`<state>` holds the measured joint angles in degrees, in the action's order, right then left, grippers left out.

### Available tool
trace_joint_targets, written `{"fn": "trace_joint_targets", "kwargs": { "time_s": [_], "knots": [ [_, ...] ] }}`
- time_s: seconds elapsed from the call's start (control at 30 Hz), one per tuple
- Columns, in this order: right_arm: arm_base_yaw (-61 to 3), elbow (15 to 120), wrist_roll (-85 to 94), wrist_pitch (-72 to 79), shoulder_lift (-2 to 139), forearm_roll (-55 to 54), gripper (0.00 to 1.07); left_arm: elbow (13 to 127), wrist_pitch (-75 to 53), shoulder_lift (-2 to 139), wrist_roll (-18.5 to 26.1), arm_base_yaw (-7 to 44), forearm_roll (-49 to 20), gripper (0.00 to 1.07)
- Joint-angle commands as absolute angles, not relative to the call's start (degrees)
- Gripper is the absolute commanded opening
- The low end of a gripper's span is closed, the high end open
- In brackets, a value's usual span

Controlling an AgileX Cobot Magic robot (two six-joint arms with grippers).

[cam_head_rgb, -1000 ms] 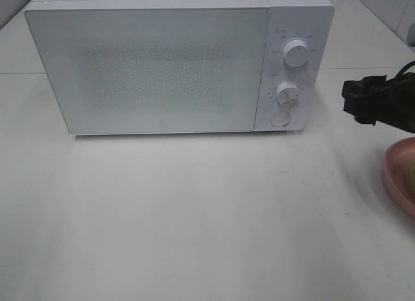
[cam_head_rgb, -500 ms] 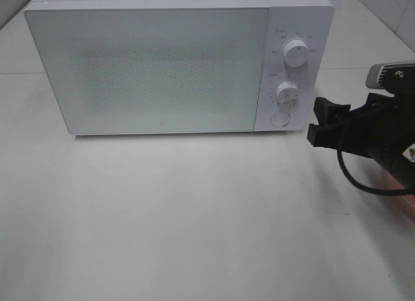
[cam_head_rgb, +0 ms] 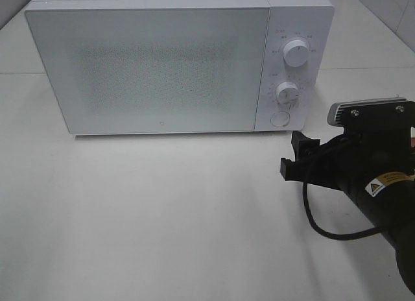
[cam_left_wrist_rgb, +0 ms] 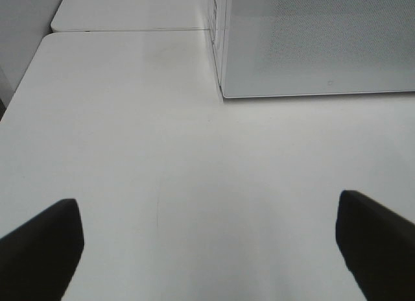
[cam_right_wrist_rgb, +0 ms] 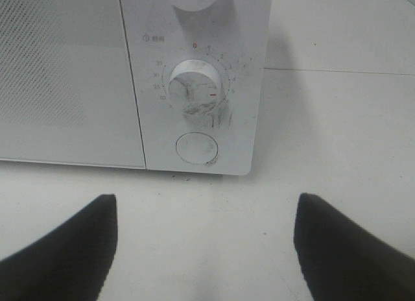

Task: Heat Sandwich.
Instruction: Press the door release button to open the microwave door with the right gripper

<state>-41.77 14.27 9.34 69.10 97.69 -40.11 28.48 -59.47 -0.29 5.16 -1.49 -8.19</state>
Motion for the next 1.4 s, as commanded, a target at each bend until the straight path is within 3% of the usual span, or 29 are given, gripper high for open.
{"fn": "trace_joint_targets", "kwargs": {
  "time_s": [0.03, 0.43, 1.0, 1.17, 1.27, 1.3, 1.4],
  "knots": [
    [-42.28, 14.32, 9.97, 74.83, 97.86, -40.22, 0.74, 28.3, -59.3, -1.78, 4.81, -1.55, -8.31, 1.0],
    [-42.28, 14.32, -3.84, 73.91, 97.86, -40.22, 0.74, 28.3, -59.3, -1.78, 4.81, -1.55, -8.31, 1.0],
    [-42.28, 14.32, -67.84, 72.82, 97.86, -40.05, 0.74, 28.3, -59.3, -1.78, 4.81, -1.55, -8.31, 1.0],
    [-42.28, 14.32, -75.17, 70.87, 97.86, -40.05, 0.73, 28.3, -59.3, -1.78, 4.81, -1.55, -8.31, 1.0],
    [-42.28, 14.32, -81.19, 68.3, 97.86, -40.05, 0.65, 28.3, -59.3, -1.78, 4.81, -1.55, -8.31, 1.0],
    [-42.28, 14.32, -82.85, 67.32, 97.86, -40.22, 0.57, 28.3, -59.3, -1.78, 4.81, -1.55, -8.31, 1.0],
    [-42.28, 14.32, -83.59, 66.81, 97.86, -40.34, 0.47, 28.3, -59.3, -1.78, 4.81, -1.55, -8.31, 1.0]
  ]
}}
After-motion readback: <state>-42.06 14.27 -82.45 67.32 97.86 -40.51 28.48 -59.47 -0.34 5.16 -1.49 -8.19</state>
